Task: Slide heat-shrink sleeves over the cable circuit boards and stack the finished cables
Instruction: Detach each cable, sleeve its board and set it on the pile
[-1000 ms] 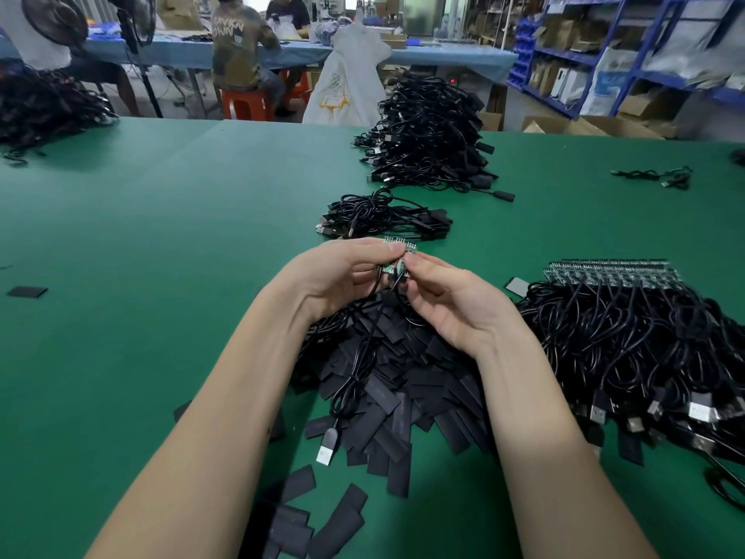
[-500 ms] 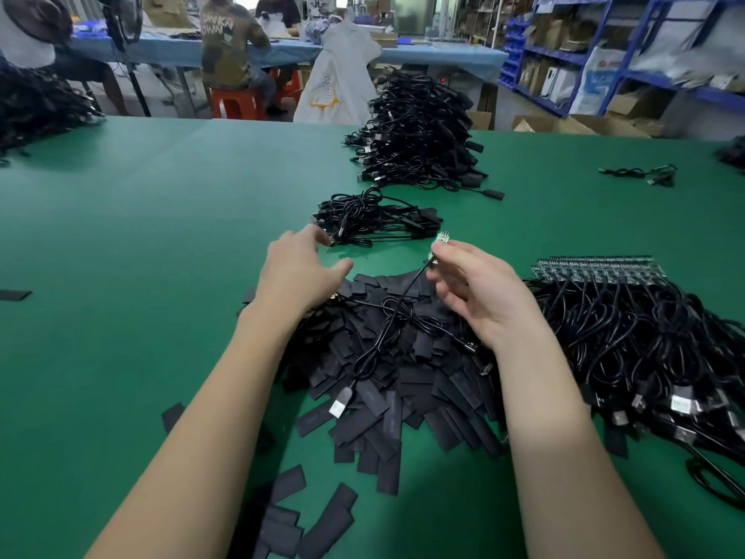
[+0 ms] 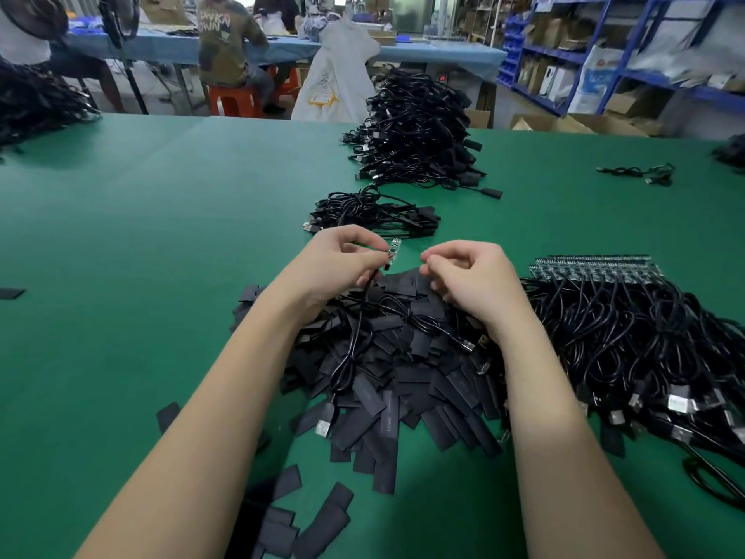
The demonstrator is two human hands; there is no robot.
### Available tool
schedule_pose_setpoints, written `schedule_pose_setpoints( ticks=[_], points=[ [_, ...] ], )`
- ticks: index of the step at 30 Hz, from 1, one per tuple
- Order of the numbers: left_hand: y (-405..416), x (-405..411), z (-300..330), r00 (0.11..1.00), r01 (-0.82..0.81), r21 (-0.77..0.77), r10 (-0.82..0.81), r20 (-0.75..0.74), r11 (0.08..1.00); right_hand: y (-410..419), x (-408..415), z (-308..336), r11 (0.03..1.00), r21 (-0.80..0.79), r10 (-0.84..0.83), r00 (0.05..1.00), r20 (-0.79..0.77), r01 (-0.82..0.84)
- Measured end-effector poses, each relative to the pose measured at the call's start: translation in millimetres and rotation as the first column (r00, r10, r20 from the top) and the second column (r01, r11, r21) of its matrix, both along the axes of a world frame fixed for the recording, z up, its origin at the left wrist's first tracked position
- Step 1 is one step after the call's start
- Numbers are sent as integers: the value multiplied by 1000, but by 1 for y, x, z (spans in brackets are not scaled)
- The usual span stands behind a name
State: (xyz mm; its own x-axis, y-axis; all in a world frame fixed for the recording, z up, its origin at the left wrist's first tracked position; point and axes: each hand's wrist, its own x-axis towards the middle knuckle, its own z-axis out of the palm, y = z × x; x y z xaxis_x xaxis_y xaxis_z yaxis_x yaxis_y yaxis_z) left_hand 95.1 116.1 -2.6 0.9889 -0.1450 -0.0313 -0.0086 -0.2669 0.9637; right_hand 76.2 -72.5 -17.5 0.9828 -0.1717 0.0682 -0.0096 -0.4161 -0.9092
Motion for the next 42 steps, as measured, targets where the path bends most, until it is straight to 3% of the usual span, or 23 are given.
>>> schedule_pose_setpoints(
  ticks=[2, 5, 8, 10, 19, 26, 32, 42],
  points=[
    [3, 2, -1, 999, -16, 12, 17, -32, 1000, 0, 2, -5, 952, -307, -1, 1000, 5, 2],
    [5, 2, -1, 998, -13, 10, 14, -55, 1000, 8, 4, -9, 826, -555, 53, 994, -95, -97],
    [5, 3, -3, 1000, -11, 41, 12, -24, 999, 13, 7, -11, 722, -666, 82, 979, -187, -188],
    [4, 3, -4, 1000, -5, 62, 5, -2, 998, 11, 9, -13, 715, -668, 68, 972, -226, -206],
    [2, 3, -6, 1000, 3, 98, -6, 27, 995, 2, 8, -9, 875, -477, 48, 994, -95, -87],
    [1, 1, -6, 999, 3, 92, -7, 35, 996, -7, 3, -2, 986, -81, 142, 989, -49, -145],
    [-2, -2, -3, 999, 46, 21, -46, 2, 999, -8, 2, 3, 978, 159, 144, 989, -37, -137],
    [-8, -6, -3, 997, 81, -63, -81, 4, 995, 0, -1, 4, 896, 299, 327, 943, 61, -329]
  ],
)
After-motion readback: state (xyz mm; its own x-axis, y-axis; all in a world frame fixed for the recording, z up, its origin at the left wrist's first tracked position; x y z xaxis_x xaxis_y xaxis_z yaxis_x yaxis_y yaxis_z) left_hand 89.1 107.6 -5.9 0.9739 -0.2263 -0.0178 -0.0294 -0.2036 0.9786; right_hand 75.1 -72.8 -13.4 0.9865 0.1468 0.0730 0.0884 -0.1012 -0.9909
